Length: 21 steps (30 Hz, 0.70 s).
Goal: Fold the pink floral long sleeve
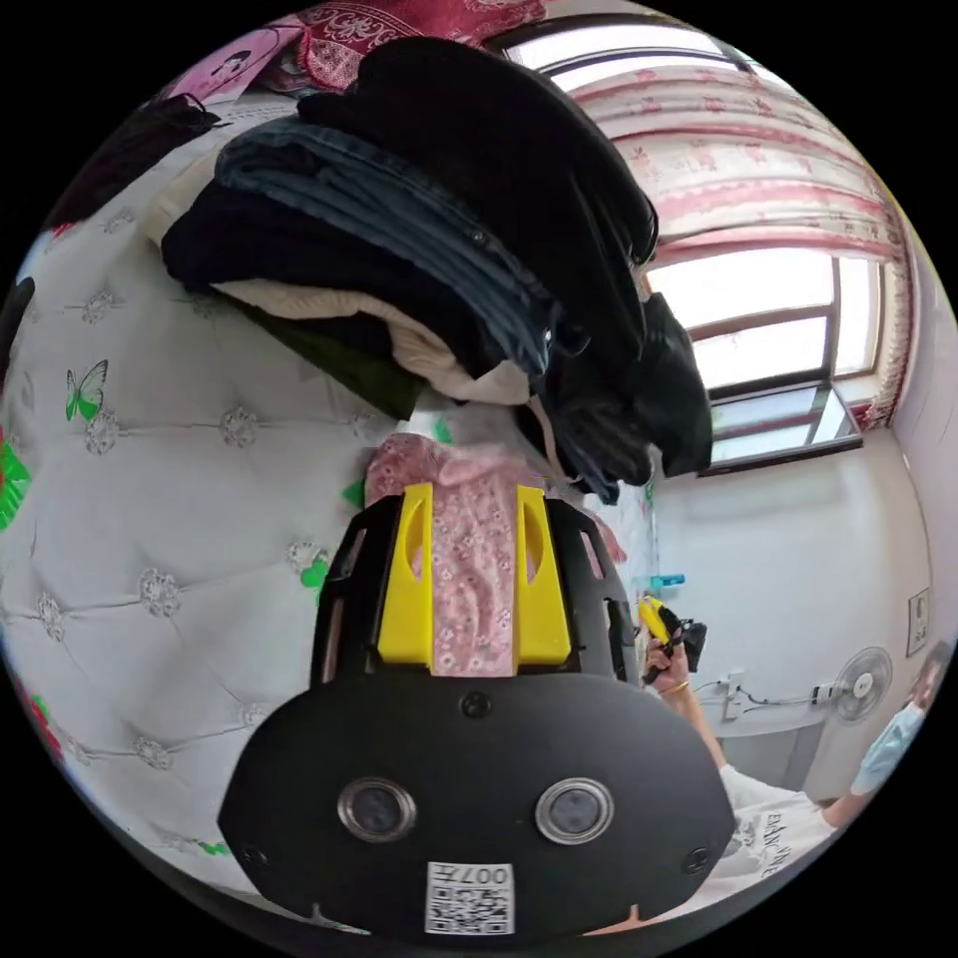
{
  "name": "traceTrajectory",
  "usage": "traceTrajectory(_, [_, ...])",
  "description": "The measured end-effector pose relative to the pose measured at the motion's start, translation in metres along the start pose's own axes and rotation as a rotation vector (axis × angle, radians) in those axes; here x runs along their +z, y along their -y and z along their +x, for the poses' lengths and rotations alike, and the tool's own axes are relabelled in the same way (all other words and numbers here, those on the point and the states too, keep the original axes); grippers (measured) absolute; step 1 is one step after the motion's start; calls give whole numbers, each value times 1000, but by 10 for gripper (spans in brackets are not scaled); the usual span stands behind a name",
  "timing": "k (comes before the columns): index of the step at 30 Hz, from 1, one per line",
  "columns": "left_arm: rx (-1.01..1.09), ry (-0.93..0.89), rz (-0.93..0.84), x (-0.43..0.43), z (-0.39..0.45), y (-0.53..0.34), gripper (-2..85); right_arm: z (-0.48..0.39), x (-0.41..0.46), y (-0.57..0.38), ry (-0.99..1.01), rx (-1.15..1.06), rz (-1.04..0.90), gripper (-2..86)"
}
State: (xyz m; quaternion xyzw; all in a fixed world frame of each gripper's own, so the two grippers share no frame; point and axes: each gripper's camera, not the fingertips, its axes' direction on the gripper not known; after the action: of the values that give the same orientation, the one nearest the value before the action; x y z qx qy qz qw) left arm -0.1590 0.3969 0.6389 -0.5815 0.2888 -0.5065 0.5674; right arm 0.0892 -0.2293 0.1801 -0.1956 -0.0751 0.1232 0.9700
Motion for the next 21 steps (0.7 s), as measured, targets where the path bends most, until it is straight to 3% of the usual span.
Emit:
traceTrajectory(3, [59,90,-66,5,-12,-41,119,26,12,-45,-66,33,-64,71])
traceTrajectory(9, [74,106,-131,14,-19,-108,98,59,9,-126,13,145,-30,81])
traceTrajectory(15, [204,170,-231,27,-8,-86,3,32,36,-94,-64,-31,-227,22])
traceTrajectory(21, [222,112,-312,-11,-32,-114,-4,34,-44,-120,-79,-158,-216,8])
